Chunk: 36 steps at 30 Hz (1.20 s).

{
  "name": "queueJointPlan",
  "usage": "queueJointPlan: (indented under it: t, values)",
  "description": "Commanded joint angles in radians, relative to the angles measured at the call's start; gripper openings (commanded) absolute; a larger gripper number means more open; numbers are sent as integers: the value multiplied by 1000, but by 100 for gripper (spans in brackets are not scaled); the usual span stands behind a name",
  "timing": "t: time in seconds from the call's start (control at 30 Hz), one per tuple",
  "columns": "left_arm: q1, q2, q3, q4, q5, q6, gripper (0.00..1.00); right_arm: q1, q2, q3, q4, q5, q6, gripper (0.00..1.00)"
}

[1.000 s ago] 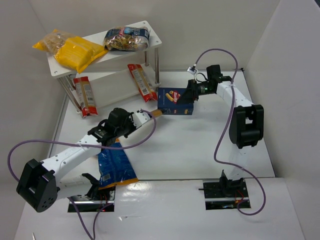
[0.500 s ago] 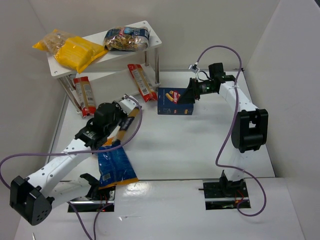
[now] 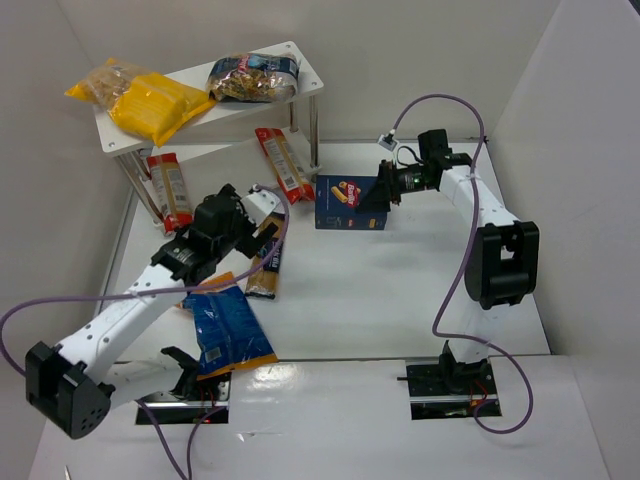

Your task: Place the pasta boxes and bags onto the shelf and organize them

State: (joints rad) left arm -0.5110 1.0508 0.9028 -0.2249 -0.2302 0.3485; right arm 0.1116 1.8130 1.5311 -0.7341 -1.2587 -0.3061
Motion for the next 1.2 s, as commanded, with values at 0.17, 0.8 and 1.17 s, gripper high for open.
queueJointPlan:
  t: [0.17, 0.8, 1.17]
  values:
    - [41, 383, 234, -272, 91, -253, 100, 5, -52, -38, -21, 39, -21, 100]
    - [51, 569, 173, -162, 75, -582, 100, -26, -86, -104, 9, 87, -62, 100]
    - [51, 741, 194, -136, 84, -649, 98, -69, -96, -134, 30, 42, -62, 100]
